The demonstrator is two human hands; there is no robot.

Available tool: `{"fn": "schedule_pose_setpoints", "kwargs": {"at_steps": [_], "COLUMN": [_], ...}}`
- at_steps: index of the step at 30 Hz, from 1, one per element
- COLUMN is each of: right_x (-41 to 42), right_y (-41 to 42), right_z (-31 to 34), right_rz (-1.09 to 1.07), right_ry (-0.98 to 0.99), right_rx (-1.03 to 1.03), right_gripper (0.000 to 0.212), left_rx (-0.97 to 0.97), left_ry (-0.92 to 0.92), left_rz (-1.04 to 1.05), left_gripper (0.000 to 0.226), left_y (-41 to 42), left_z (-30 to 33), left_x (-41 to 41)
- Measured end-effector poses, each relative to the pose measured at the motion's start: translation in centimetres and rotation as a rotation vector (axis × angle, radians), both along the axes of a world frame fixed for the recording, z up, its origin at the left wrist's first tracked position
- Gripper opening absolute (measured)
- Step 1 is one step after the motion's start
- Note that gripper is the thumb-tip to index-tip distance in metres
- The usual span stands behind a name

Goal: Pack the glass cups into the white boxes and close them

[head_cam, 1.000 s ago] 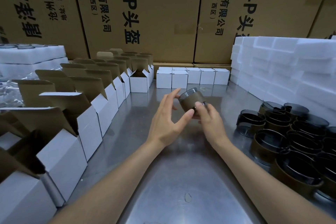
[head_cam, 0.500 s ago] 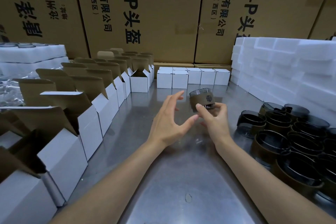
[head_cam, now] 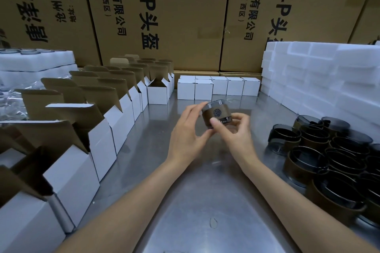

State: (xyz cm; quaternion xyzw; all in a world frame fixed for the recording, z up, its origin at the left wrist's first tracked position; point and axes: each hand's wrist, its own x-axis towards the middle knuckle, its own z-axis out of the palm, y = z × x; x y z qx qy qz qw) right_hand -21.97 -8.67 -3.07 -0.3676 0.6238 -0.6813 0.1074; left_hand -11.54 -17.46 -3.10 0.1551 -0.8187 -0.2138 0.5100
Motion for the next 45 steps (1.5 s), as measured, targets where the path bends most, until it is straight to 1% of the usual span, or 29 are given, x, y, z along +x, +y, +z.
{"fn": "schedule_pose_setpoints", "kwargs": {"at_steps": [2, 3, 5, 6, 9, 10, 13, 15, 17, 18, 20, 22, 23, 25, 26, 28, 30, 32, 34, 37, 39, 41, 43, 44, 45], "right_x": [0.0, -0.2, -0.8, -1.2, -1.3, -1.3, -1.0, -0.6, -0.2, -0.1, -0.1, -0.3, -0.6, -0.9, -0.9, -0.6, -0.3, -0.4, -0.5, -0.5, -0.3, 0.0, -0.1, 0.0, -0.1], "right_y": [0.1, 0.1, 0.3, 0.4, 0.7, 0.7, 0.6, 0.5, 0.4, 0.3, 0.2, 0.3, 0.4, 0.6, 0.7, 0.8, 0.6, 0.4, 0.4, 0.3, 0.2, 0.2, 0.1, 0.1, 0.1], "right_z": [0.6, 1.0, 1.6, 1.7, 1.7, 1.5, 1.1, 0.9, 0.9, 0.9, 1.1, 1.4, 1.4, 1.4, 1.4, 1.5, 1.6, 1.4, 1.2, 1.1, 1.0, 0.8, 0.7, 0.9, 1.1], "right_rz": [0.191, 0.271, 0.38, 0.417, 0.436, 0.409, 0.311, 0.253, 0.237, 0.252, 0.314, 0.414, 0.469, 0.565, 0.603, 0.617, 0.559, 0.44, 0.34, 0.268, 0.258, 0.254, 0.254, 0.274, 0.309], "right_ry": [-0.267, -0.361, -0.467, -0.502, -0.621, -0.638, -0.6, -0.567, -0.525, -0.509, -0.52, -0.64, -0.713, -0.81, -0.835, -0.856, -0.857, -0.782, -0.694, -0.643, -0.606, -0.543, -0.486, -0.477, -0.488], "right_rx": [0.043, 0.082, 0.149, 0.154, 0.054, 0.005, -0.081, -0.1, -0.101, -0.095, -0.053, -0.005, 0.005, 0.018, 0.026, -0.002, -0.086, -0.147, -0.146, -0.159, -0.155, -0.111, -0.024, 0.023, 0.055], "right_gripper": [0.049, 0.054, 0.066, 0.066, 0.05, 0.046, 0.054, 0.051, 0.053, 0.057, 0.066, 0.067, 0.072, 0.079, 0.077, 0.067, 0.061, 0.063, 0.064, 0.062, 0.064, 0.074, 0.085, 0.079, 0.065], "left_rx": [0.033, 0.044, 0.049, 0.047, 0.067, 0.078, 0.014, -0.061, -0.121, -0.126, -0.062, 0.039, 0.072, 0.103, 0.108, 0.109, 0.105, 0.101, 0.07, -0.053, -0.077, 0.001, 0.145, 0.221, 0.287], "left_ry": [0.02, 0.026, 0.025, 0.019, -0.025, -0.052, -0.108, -0.116, -0.091, -0.063, -0.008, 0.031, 0.043, 0.034, 0.02, -0.014, -0.048, -0.066, -0.072, -0.088, -0.101, -0.092, -0.051, -0.024, -0.005], "left_rz": [0.008, 0.01, 0.005, -0.002, -0.03, -0.043, -0.048, -0.033, -0.011, -0.002, -0.013, -0.037, -0.053, -0.077, -0.077, -0.07, -0.066, -0.055, -0.037, -0.033, -0.037, -0.047, -0.066, -0.092, -0.128], "left_gripper": [0.063, 0.063, 0.064, 0.064, 0.07, 0.076, 0.089, 0.087, 0.076, 0.069, 0.061, 0.062, 0.062, 0.063, 0.063, 0.066, 0.075, 0.087, 0.091, 0.086, 0.077, 0.068, 0.063, 0.062, 0.061], "left_y": [-0.2, -0.2, -0.2, -0.2, -0.3, -0.3, 0.0, 0.2, 0.3, 0.3, 0.2, 0.1, 0.2, 0.2, 0.3, 0.2, 0.0, 0.0, 0.1, 0.3, 0.2, -0.1, -0.5, -0.7, -0.8], "left_z": [-0.1, -0.1, -0.2, -0.2, -0.3, -0.3, -0.4, -0.3, -0.2, -0.1, 0.0, 0.1, 0.1, 0.0, 0.1, 0.0, -0.3, -0.4, -0.3, -0.2, -0.1, -0.1, 0.0, 0.0, 0.0], "left_x": [0.0, -0.1, -0.2, -0.2, -0.4, -0.4, -0.3, -0.3, -0.3, -0.2, -0.2, -0.1, -0.1, -0.1, 0.0, -0.1, -0.2, -0.3, -0.3, -0.3, -0.3, -0.2, -0.1, -0.1, -0.2]}}
